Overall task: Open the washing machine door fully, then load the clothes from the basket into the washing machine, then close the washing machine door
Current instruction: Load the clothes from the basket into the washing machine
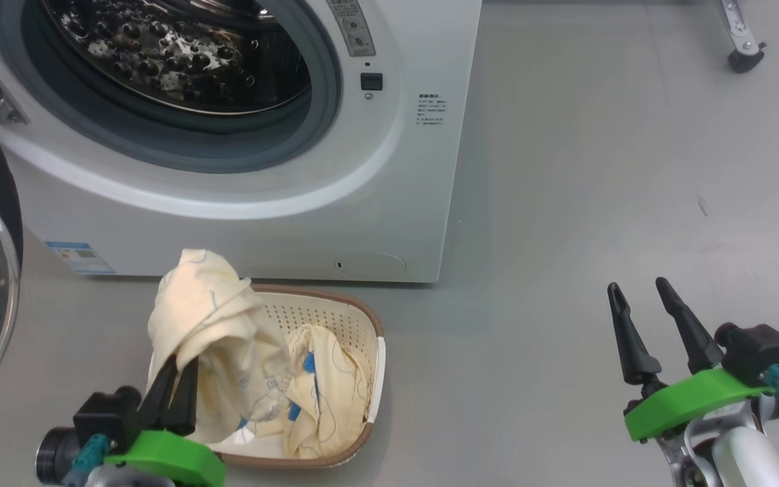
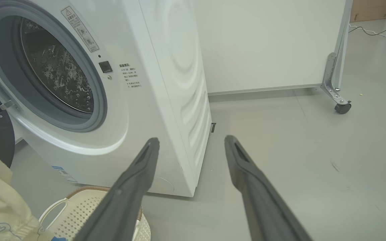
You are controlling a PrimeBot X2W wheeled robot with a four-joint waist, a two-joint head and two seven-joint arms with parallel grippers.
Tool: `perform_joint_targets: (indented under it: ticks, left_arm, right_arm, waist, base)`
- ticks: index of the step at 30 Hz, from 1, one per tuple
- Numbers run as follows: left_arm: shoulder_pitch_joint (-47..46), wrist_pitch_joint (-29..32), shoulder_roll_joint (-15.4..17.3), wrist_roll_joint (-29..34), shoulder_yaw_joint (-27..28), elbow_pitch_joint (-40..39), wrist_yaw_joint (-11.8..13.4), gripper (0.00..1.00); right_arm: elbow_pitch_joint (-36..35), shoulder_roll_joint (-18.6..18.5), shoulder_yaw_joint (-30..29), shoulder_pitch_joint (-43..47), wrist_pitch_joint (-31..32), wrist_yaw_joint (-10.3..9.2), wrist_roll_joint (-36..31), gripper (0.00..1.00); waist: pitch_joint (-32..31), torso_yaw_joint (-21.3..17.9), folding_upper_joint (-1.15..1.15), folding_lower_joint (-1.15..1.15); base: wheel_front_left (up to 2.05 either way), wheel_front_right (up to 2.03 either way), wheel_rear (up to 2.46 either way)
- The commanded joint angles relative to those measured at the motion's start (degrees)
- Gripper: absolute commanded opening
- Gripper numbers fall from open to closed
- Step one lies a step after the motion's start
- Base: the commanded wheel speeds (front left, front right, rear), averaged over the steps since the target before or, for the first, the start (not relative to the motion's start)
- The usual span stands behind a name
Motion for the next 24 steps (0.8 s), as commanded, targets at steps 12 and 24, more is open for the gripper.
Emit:
perform_joint_targets:
  ticks: [12, 24]
  left_arm:
    - [-13.5, -0.58, 4.36, -1.49, 6.07, 0.62, -2.71, 0.0]
    - [-36.01, 5.48, 11.93, -9.17, 9.05, 3.53, -4.52, 0.0]
  right_arm:
    - [-2.08, 0.49, 1.39, -4.36, -0.68, -0.02, -0.5, 1.0]
    - [-4.3, 1.66, 0.79, -9.83, -0.69, -0.02, -0.56, 1.0]
  waist:
    - [9.07, -3.32, 0.0, 0.0]
    - [21.93, -7.35, 0.0, 0.0]
  base:
    - [0.0, 0.0, 0.0]
    - [0.0, 0.0, 0.0]
